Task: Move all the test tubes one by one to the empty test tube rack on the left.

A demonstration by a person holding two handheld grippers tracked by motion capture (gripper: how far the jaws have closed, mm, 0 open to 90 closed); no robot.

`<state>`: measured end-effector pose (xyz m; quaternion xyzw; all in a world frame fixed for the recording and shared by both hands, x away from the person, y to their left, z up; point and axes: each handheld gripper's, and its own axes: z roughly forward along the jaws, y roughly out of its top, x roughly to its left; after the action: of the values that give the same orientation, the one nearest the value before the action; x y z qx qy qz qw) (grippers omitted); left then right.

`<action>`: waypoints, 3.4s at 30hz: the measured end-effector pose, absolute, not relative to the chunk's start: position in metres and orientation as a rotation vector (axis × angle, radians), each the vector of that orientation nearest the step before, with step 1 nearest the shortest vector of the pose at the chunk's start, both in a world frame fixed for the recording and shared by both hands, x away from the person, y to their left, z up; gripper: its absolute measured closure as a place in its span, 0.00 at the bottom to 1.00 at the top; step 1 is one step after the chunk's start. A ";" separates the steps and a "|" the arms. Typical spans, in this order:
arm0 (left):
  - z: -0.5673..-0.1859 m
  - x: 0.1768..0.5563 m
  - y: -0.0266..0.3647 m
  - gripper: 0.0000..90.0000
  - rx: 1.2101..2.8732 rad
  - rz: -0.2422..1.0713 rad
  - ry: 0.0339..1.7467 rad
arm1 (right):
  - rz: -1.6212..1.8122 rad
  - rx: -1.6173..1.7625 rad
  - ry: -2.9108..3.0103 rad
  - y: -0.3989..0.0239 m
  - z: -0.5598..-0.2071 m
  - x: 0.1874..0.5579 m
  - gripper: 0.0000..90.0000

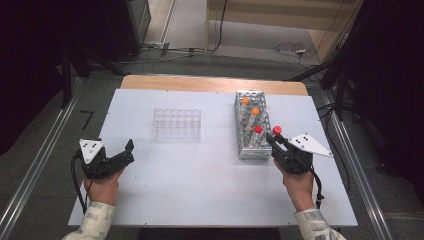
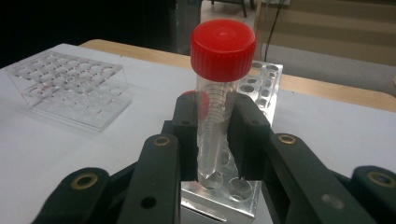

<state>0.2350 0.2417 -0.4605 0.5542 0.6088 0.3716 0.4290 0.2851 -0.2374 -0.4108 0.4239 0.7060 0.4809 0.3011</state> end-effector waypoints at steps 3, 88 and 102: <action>-0.460 0.236 0.239 0.06 1.405 0.888 1.507 | 1.282 1.116 1.886 -0.235 -0.409 0.283 0.79; -0.426 0.250 0.078 0.65 1.733 0.517 0.938 | 1.293 0.788 2.296 -0.092 -0.455 0.272 0.79; -0.427 0.252 0.077 0.78 1.731 0.530 0.929 | 1.295 0.795 2.290 -0.093 -0.455 0.272 0.78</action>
<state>0.2515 0.0774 -0.4269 0.7236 0.3885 0.2215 0.5257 0.2718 -0.0933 -0.4547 0.2838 0.8172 0.4622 0.1952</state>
